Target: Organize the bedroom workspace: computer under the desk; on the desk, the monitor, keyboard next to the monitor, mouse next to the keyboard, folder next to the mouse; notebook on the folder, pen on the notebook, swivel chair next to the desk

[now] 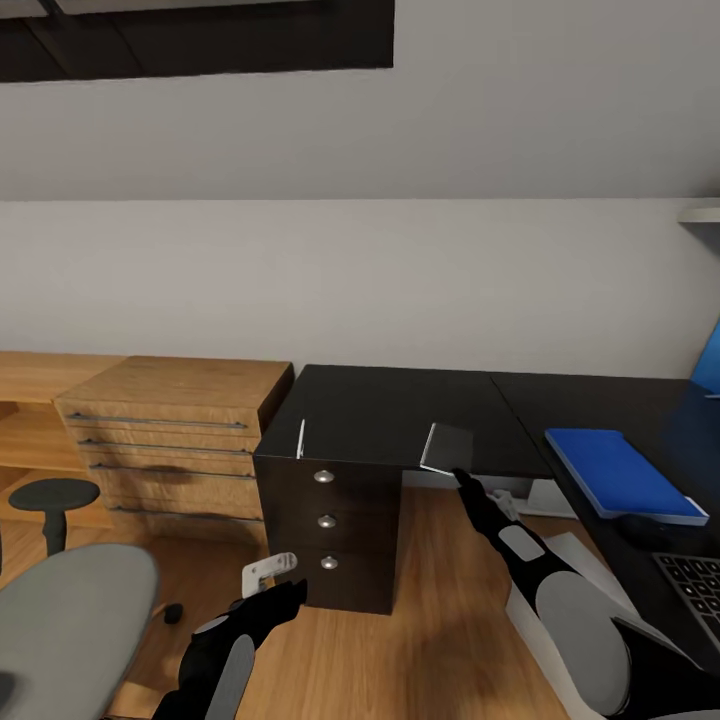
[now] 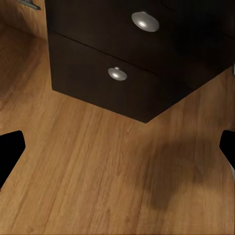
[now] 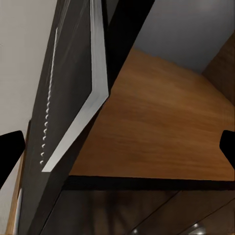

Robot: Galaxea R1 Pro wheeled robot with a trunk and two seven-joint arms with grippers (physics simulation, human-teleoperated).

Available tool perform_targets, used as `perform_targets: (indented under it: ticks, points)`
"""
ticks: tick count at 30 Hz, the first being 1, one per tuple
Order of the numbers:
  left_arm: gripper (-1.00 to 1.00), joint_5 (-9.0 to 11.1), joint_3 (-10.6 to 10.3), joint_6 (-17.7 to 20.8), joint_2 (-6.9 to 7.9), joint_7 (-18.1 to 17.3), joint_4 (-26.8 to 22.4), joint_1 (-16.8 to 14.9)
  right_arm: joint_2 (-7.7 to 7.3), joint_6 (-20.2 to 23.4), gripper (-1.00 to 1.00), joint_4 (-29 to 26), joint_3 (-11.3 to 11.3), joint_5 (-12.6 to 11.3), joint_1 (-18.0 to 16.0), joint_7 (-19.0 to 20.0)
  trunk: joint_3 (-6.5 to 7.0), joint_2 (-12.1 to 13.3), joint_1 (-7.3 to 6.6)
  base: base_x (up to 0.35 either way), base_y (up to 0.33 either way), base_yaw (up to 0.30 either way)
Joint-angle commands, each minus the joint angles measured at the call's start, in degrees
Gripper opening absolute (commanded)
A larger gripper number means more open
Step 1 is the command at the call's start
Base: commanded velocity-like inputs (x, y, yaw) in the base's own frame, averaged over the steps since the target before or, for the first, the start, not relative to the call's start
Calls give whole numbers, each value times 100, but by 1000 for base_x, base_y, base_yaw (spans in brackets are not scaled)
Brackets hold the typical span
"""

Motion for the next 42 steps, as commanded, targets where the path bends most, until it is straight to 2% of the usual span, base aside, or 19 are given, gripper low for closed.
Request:
perform_targets:
  ticks: [1, 22, 42]
  points:
    - [100, 62, -5, 14, 1, 52, -6, -4, 1, 41, 100, -1, -26, -43, -4, 19, -6, -3, 1, 128, 68, 0]
    - [100, 57, -10, 19, 2, 51, 15, -4, 13, 40, 100, 0, -20, -35, -3, 17, -6, -3, 1, 82, 31, 0]
    - [100, 53, -13, 14, 2, 51, 36, -4, 6, 35, 100, -7, -20, -26, -3, 11, -6, -3, 1, 3, 1, 0]
